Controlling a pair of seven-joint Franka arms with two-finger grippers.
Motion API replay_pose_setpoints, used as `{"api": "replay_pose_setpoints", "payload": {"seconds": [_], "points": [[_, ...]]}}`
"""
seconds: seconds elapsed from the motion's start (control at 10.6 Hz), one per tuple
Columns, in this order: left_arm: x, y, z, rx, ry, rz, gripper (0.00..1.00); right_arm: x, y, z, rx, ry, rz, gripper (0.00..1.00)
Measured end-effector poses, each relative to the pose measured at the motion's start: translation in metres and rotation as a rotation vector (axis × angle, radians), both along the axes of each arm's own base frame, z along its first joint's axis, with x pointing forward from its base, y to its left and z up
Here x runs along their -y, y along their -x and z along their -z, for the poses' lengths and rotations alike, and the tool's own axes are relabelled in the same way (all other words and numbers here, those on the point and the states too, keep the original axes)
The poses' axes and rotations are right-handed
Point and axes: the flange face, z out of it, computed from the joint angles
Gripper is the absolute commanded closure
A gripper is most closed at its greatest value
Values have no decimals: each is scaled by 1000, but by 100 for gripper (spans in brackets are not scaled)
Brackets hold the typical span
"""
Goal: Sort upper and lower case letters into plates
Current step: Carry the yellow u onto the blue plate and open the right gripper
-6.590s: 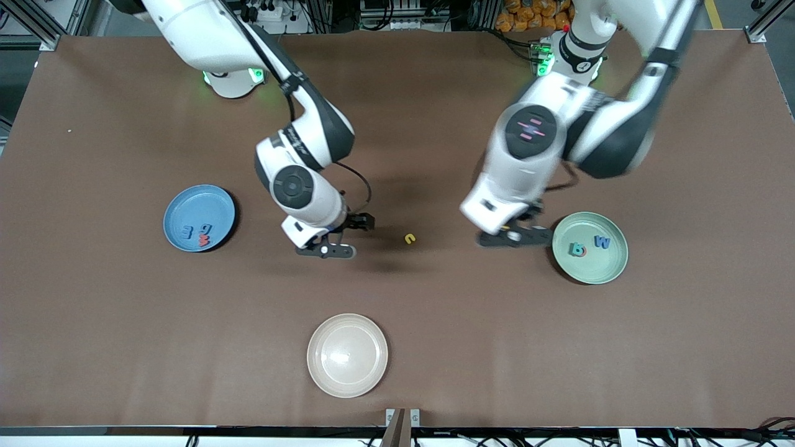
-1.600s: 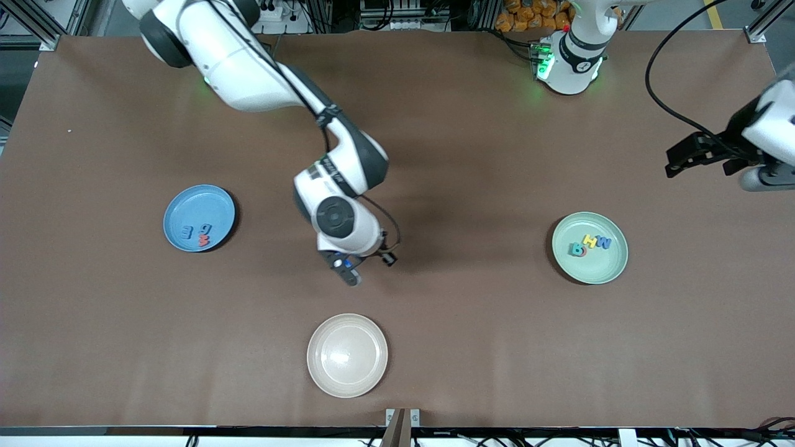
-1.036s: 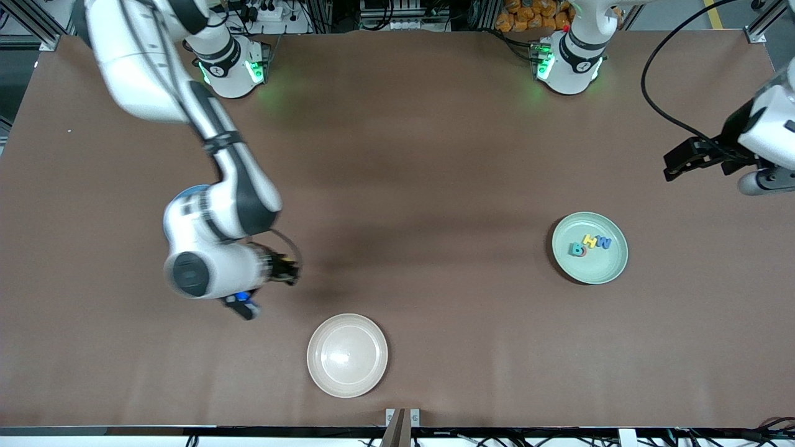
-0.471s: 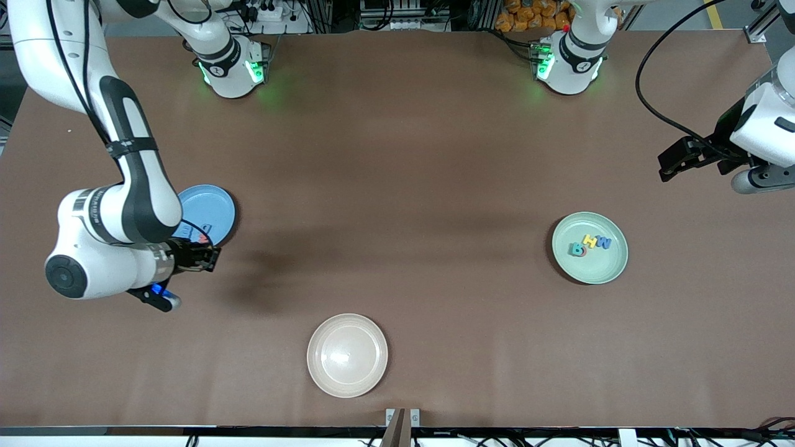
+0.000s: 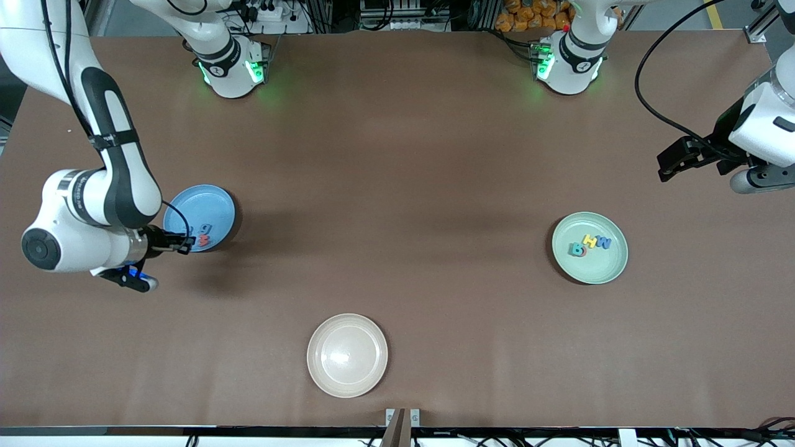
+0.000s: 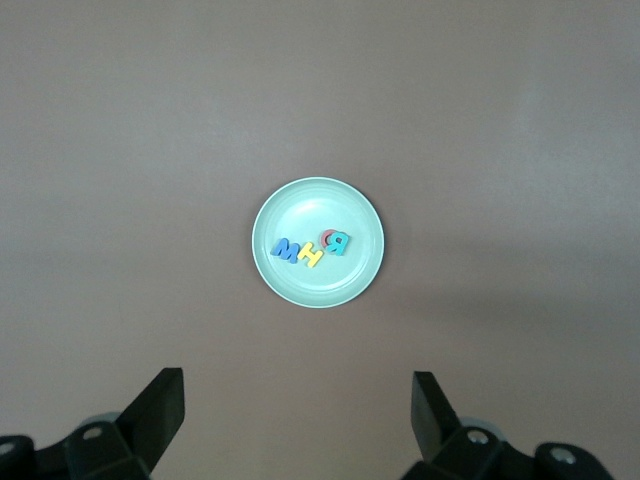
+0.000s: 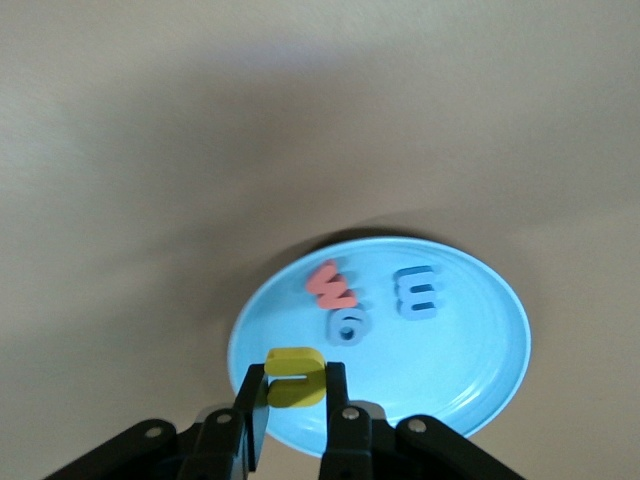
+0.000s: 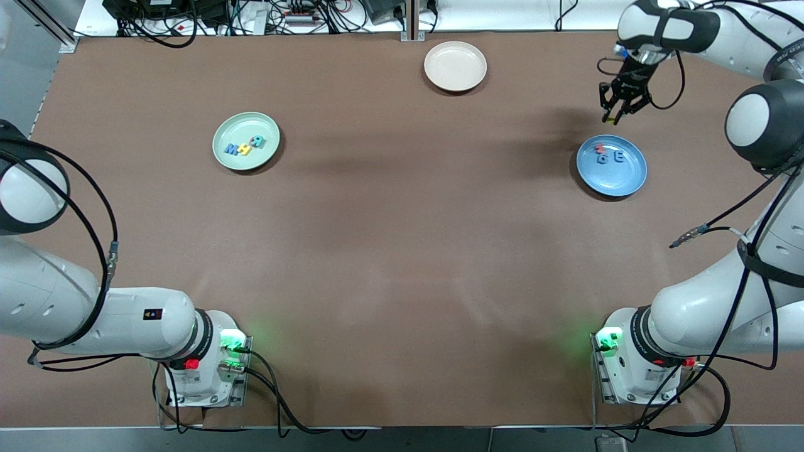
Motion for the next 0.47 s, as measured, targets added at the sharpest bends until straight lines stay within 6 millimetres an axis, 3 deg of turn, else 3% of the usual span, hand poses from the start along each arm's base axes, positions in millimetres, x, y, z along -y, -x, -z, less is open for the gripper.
{"api": "replay_pose_setpoints", "payload": {"seconds": [0.09,0.19,0.28,0.47], "points": [[0,0,0,0,0,0,0,4,11,12,7,-1,-13,100],[0,0,0,1,0,0,0,7,20,22,7,-2,-21,94],[0,0,0,1,0,0,0,8,27,30,8,-1,-23,80],[0,0,0,1,0,0,0,8,36,43,6,0,-25,19]]}}
